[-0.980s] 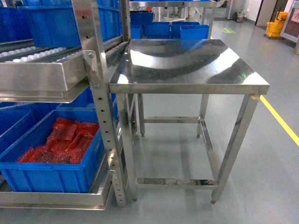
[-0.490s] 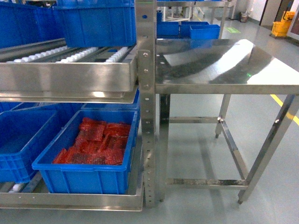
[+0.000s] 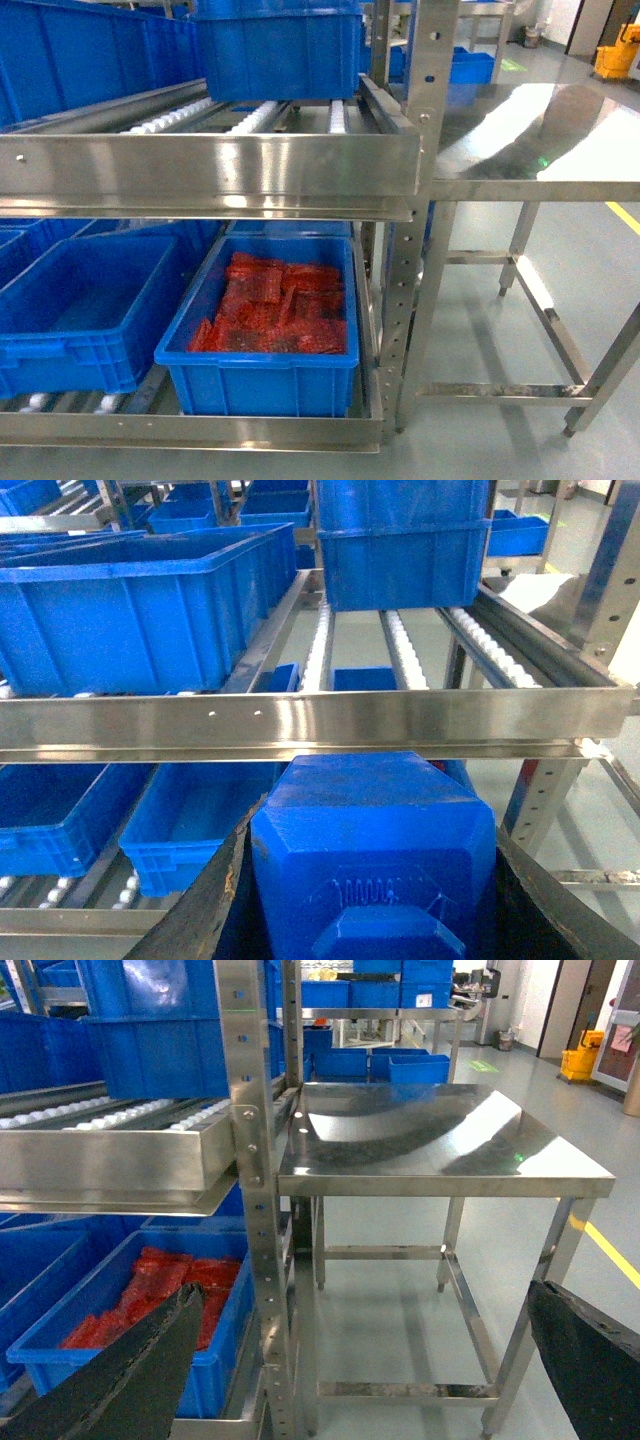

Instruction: Pick blue part to blue bin on bottom shelf

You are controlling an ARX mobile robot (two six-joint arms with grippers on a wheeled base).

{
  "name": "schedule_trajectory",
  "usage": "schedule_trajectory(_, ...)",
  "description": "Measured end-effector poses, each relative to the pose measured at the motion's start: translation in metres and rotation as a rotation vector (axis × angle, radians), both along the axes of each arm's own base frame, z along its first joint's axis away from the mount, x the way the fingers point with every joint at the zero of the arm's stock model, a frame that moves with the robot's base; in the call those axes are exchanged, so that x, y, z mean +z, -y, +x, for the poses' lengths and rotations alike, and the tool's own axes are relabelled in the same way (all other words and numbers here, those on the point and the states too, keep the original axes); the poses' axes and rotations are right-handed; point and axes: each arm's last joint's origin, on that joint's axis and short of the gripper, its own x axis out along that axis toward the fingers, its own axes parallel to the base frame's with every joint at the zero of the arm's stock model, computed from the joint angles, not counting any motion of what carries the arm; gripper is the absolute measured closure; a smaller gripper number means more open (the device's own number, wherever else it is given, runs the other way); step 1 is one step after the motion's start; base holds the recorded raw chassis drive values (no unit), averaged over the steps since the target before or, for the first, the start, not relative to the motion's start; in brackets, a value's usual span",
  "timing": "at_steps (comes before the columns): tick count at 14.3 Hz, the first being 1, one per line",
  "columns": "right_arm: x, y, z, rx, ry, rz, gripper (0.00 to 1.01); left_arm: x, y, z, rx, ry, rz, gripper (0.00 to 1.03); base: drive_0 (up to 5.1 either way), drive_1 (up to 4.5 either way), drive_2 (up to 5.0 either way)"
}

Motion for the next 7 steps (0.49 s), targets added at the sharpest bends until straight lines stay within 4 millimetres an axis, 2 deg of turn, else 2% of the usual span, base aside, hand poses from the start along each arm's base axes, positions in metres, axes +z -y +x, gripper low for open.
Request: schedule_trajectory(7,-0.0001,0.0000,0.0000,0.000,-0.001,0.000,0.03,-0.0003,0.0001,0.0003,0.000,-0.003,0.001,0.59,-5.1,2.34,2.3)
